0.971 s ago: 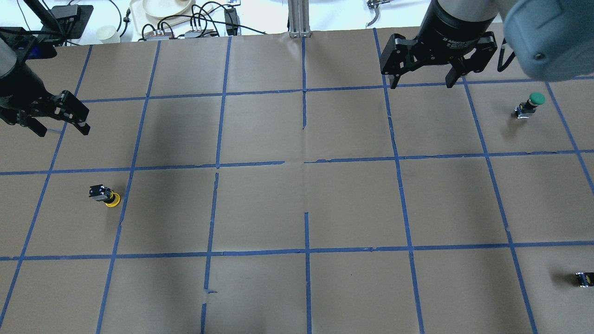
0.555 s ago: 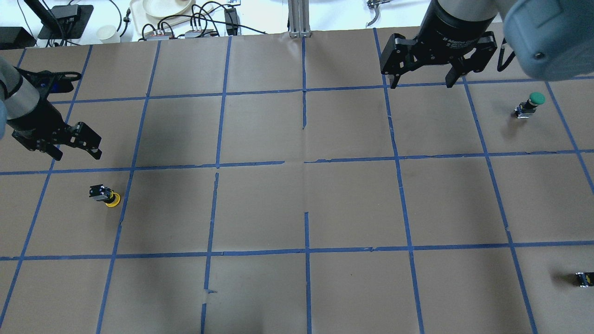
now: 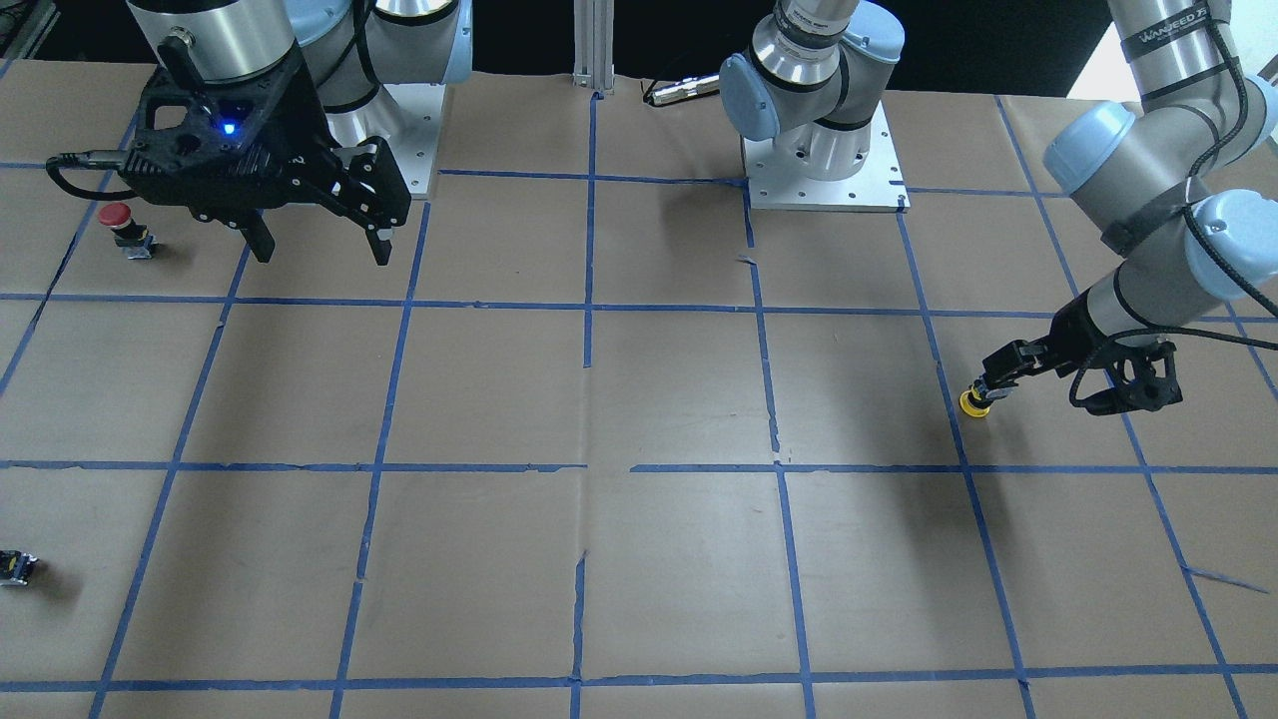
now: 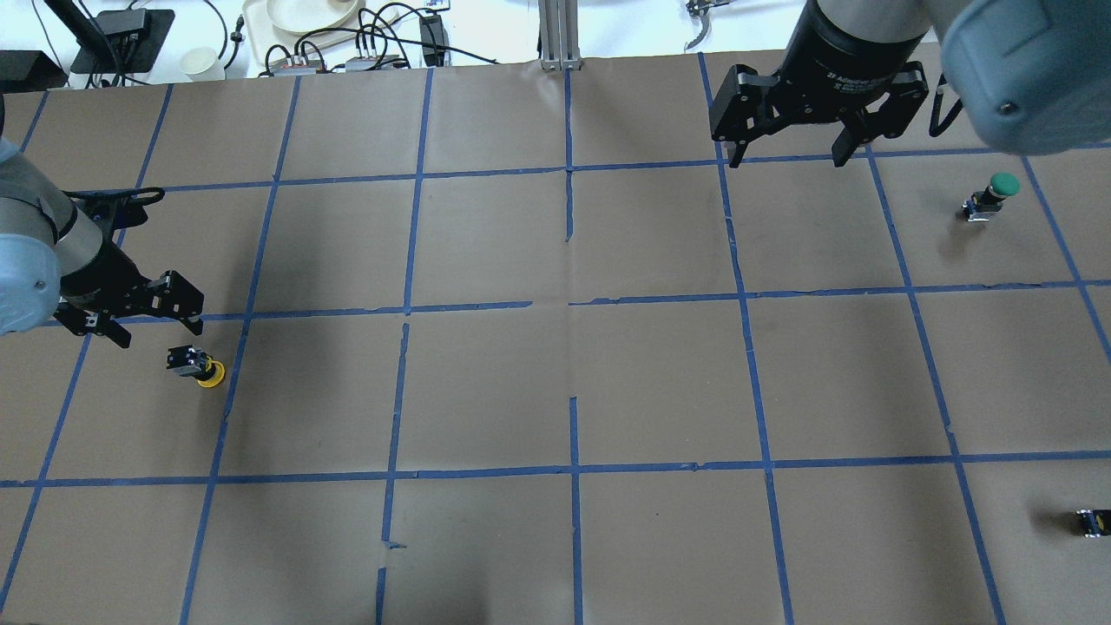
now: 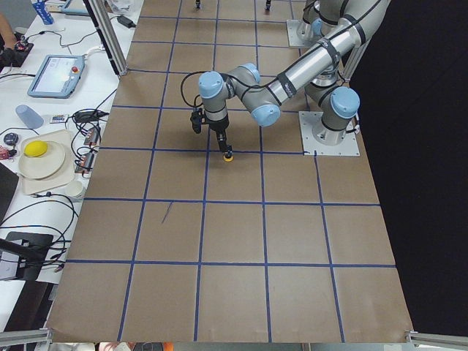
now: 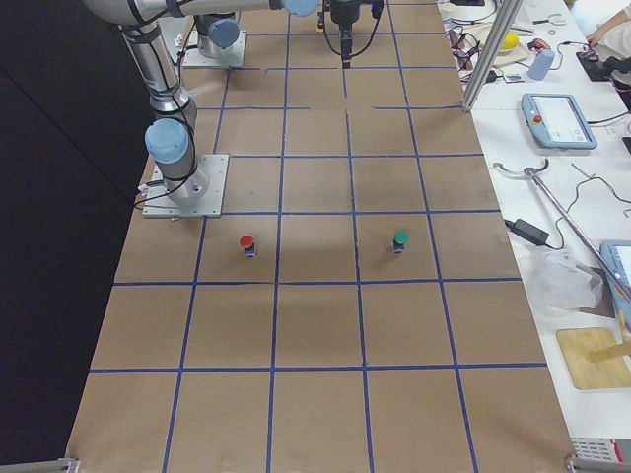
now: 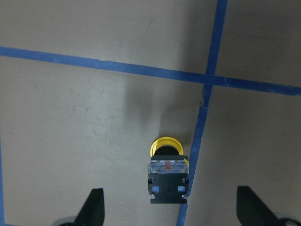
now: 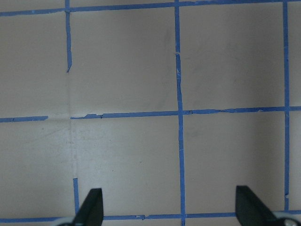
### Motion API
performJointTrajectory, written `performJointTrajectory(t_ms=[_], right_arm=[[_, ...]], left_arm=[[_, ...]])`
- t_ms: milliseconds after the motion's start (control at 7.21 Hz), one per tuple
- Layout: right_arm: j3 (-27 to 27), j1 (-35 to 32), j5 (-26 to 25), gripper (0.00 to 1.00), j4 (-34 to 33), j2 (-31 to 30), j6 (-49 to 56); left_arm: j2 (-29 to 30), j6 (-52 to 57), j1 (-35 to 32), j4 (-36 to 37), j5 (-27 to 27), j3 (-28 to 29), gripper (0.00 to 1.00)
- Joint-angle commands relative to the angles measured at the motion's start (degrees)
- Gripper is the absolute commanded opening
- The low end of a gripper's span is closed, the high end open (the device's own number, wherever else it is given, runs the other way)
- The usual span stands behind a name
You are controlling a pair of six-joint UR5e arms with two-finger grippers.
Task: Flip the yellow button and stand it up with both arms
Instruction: 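Move the left gripper down toward the yellow-capped button lying on its side, then close the left gripper on the yellow button's body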
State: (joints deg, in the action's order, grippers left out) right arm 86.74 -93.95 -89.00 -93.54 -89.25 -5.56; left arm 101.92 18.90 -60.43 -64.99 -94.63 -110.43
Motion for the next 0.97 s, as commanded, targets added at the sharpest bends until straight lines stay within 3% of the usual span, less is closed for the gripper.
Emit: performJointTrajectory(t_ms=[0, 139, 416, 832], right_arm=[[0.88, -0.35, 0.49, 1.0, 0.11, -0.4, 0.81], [2.36, -0.35, 0.58, 1.0, -0.06, -0.49, 0.55], [2.82, -0.35, 0.5, 1.0, -0.51, -0.57, 0.29], [2.82, -0.35, 0.58, 1.0, -0.59, -0.66, 0.29]], left_arm=[[1.78, -0.26, 0.05, 0.3, -0.63, -1.1, 1.0], [2.49, -0.26, 0.05, 0.3, -0.9, -1.36, 0.98], [2.58, -0.26, 0.05, 0.3, -0.99, -1.89, 0.76], [2.5, -0.18, 0.05, 0.3, -1.08, -1.89, 0.72]])
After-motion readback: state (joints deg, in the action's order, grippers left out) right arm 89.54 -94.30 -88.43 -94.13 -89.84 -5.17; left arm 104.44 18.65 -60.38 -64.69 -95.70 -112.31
